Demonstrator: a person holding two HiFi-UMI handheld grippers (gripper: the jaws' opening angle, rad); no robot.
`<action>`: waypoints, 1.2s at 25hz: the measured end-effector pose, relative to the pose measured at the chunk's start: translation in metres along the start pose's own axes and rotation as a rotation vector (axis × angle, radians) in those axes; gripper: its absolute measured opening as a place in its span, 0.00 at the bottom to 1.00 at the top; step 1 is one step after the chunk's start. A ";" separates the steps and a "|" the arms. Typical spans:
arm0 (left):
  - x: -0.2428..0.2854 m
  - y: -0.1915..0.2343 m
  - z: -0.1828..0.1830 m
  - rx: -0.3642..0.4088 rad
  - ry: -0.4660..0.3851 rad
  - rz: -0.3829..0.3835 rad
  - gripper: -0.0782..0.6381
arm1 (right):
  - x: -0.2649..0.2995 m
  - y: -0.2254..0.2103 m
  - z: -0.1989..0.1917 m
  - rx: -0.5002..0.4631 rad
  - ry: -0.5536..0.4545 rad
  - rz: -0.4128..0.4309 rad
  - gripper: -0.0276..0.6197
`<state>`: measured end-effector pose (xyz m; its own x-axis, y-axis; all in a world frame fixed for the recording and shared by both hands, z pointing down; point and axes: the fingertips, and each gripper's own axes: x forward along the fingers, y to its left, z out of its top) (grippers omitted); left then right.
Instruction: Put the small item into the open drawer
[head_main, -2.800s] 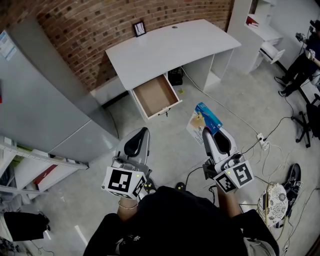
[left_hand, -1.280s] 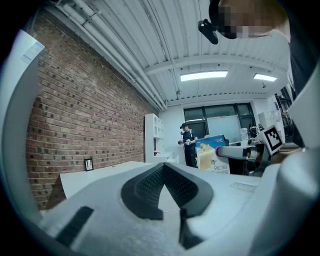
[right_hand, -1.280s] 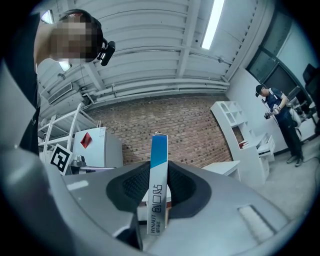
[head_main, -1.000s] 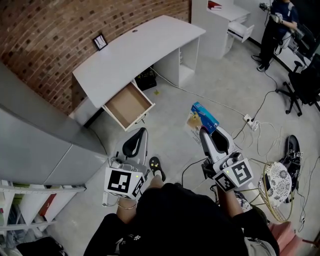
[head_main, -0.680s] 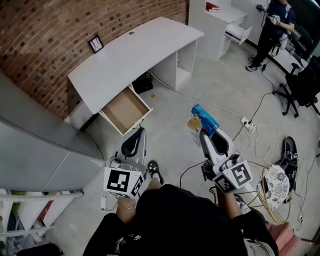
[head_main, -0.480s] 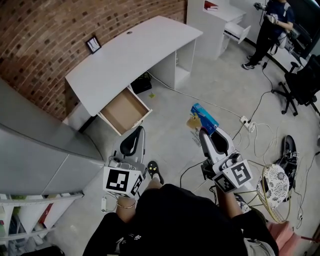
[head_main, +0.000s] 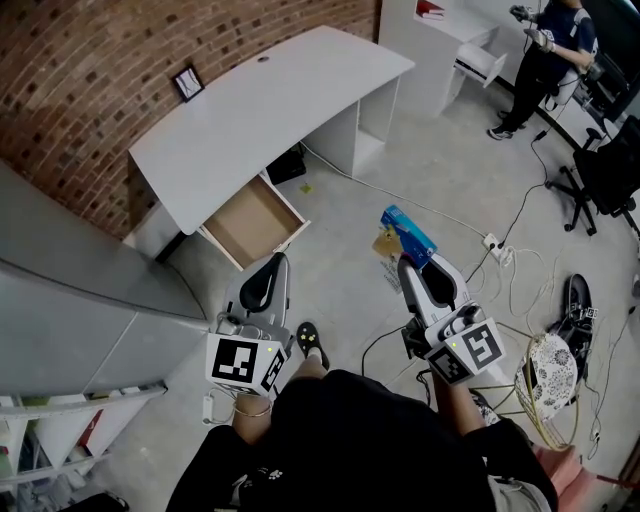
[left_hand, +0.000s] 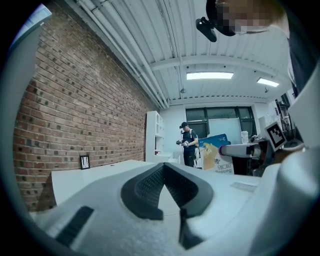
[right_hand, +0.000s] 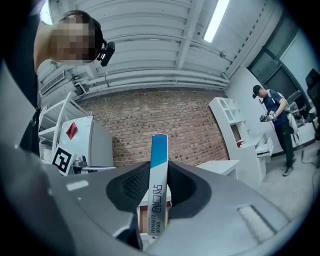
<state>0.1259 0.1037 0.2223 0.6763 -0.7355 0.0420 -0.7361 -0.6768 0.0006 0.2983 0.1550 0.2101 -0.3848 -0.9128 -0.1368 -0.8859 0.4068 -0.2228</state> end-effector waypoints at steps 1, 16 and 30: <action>0.002 0.005 -0.001 -0.002 0.002 0.002 0.10 | 0.006 0.000 -0.001 0.006 0.003 -0.002 0.19; 0.020 0.085 0.001 -0.026 0.004 0.042 0.10 | 0.090 0.010 -0.014 -0.007 0.040 0.038 0.19; 0.035 0.171 -0.001 -0.032 0.006 0.077 0.10 | 0.172 0.022 -0.030 -0.012 0.054 0.054 0.19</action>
<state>0.0235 -0.0373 0.2252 0.6176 -0.7849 0.0493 -0.7864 -0.6170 0.0286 0.2045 0.0059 0.2105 -0.4451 -0.8903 -0.0962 -0.8665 0.4553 -0.2047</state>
